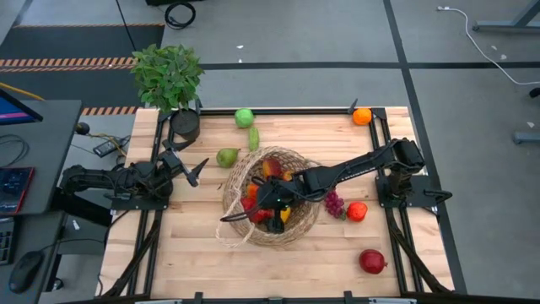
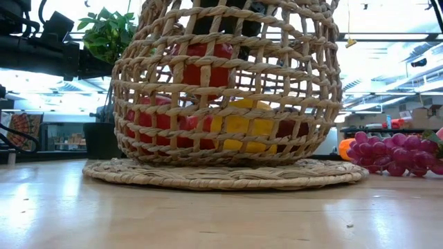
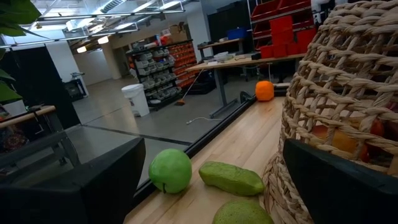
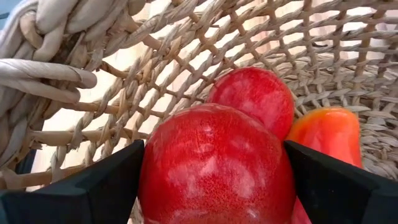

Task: Build produce basket
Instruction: Put the top red apple into the woven basket, then put the pomegranate into the woven basket

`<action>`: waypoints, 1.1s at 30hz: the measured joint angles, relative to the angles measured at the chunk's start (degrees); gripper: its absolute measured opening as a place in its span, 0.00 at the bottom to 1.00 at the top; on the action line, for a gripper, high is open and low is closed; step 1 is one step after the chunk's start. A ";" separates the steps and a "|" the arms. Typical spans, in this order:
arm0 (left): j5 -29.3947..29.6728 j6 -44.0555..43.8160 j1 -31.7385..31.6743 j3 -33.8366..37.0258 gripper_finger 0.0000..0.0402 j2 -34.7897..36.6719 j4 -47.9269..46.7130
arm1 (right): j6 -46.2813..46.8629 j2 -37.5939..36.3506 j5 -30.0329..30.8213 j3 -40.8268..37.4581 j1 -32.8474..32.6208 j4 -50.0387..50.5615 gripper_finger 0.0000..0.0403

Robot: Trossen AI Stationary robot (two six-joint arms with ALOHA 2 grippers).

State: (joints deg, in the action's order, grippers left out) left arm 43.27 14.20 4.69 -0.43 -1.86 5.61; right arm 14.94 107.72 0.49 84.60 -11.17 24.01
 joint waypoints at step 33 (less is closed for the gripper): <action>0.00 0.02 0.00 0.00 0.97 -0.01 0.04 | -1.60 0.02 -7.03 23.34 3.84 25.80 0.98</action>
State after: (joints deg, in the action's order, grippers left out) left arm 43.27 14.22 4.69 -0.43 -1.87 5.65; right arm 13.34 107.74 -6.54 107.94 -7.33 49.81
